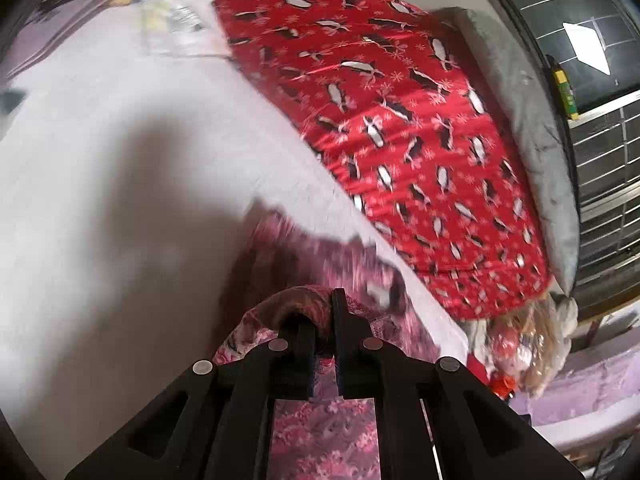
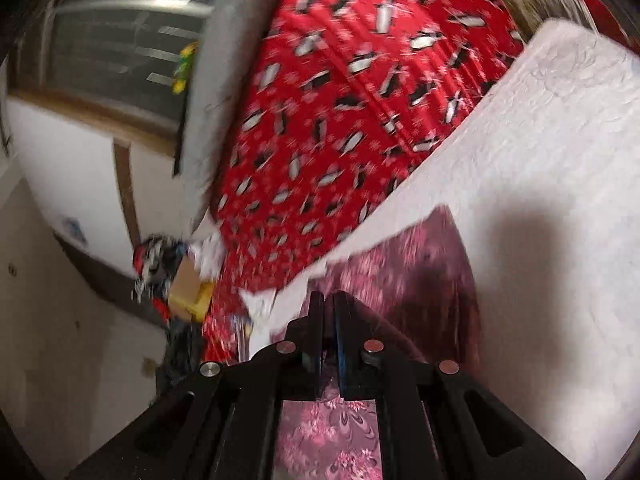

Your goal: Fold small clothes

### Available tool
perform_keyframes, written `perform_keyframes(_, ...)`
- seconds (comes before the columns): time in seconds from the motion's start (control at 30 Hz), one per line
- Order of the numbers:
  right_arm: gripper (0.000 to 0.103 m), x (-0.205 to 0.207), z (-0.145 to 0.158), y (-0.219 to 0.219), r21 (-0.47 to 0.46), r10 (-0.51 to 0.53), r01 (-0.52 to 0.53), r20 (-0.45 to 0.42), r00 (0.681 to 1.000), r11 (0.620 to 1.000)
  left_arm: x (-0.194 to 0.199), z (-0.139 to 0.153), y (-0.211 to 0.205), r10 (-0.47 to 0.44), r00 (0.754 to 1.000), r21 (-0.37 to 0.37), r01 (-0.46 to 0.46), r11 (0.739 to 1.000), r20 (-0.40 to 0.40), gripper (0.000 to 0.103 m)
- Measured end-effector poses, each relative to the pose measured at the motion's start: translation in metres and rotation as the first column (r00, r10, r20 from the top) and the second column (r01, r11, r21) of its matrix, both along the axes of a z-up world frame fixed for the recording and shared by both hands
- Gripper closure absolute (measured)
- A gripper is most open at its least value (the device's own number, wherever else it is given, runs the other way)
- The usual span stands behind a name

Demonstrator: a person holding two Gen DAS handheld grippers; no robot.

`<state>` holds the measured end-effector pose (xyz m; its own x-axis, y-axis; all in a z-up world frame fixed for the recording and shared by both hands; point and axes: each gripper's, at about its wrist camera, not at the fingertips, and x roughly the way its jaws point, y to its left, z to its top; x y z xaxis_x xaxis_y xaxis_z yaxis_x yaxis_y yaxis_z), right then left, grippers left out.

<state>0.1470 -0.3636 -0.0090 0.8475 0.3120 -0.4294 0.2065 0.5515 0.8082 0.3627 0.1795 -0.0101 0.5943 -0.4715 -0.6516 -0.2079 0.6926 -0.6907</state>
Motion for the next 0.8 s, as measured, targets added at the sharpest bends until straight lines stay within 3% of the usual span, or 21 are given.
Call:
perform_keyframes(0.13,0.098,0.038,-0.039,-0.022,0.022,-0.073,0.074,-0.058,0.996,0.997,0.056,-0.032,-0.009,0.021,0.999,0.001,-0.021,1.000,-0.048,0.097)
perform_keyframes(0.27,0.094,0.063,-0.074,-0.035,0.023,-0.089,0.095,-0.176,0.980,0.995,0.101,-0.076,-0.018,0.039,0.985,-0.018,-0.043,0.999,-0.168,0.097)
perform_keyframes(0.33,0.092,0.066,-0.071,-0.041,0.012,-0.106,0.110,-0.179,0.978,0.994,0.112,-0.085,-0.015,0.026,0.981,-0.082,-0.043,0.996,-0.192,0.097)
perform_keyframes(0.4,0.090,0.057,-0.057,-0.053,0.034,-0.147,0.150,-0.091,0.985,0.988,0.119,-0.083,-0.007,0.011,0.987,-0.176,-0.040,0.984,-0.162,0.097)
perform_keyframes(0.47,0.069,0.044,-0.043,-0.061,0.024,-0.197,0.198,-0.037,0.980,0.980,0.121,-0.080,0.005,-0.012,0.992,-0.289,-0.025,0.957,-0.126,0.097)
perform_keyframes(0.53,0.065,0.036,-0.032,-0.063,-0.074,-0.208,0.203,-0.062,0.976,0.976,0.126,-0.076,0.012,-0.054,0.994,-0.337,0.019,0.941,-0.097,0.097)
perform_keyframes(0.67,0.065,0.041,-0.037,-0.047,-0.188,-0.133,0.099,-0.177,0.975,0.977,0.132,-0.081,0.013,-0.069,0.991,-0.263,0.036,0.964,-0.116,0.095)
perform_keyframes(0.7,0.065,0.042,-0.041,-0.041,-0.210,-0.121,0.078,-0.204,0.971,0.975,0.133,-0.084,0.005,-0.062,0.983,-0.152,0.036,0.988,-0.171,0.095)
perform_keyframes(0.73,0.064,0.043,-0.045,-0.038,-0.218,-0.118,0.070,-0.216,0.969,0.973,0.135,-0.087,-0.003,-0.061,0.975,-0.079,0.045,0.996,-0.216,0.095)
perform_keyframes(0.8,0.064,0.046,-0.052,-0.033,-0.220,-0.112,0.060,-0.233,0.966,0.974,0.137,-0.085,-0.019,-0.094,0.968,-0.036,0.088,0.995,-0.233,0.095)
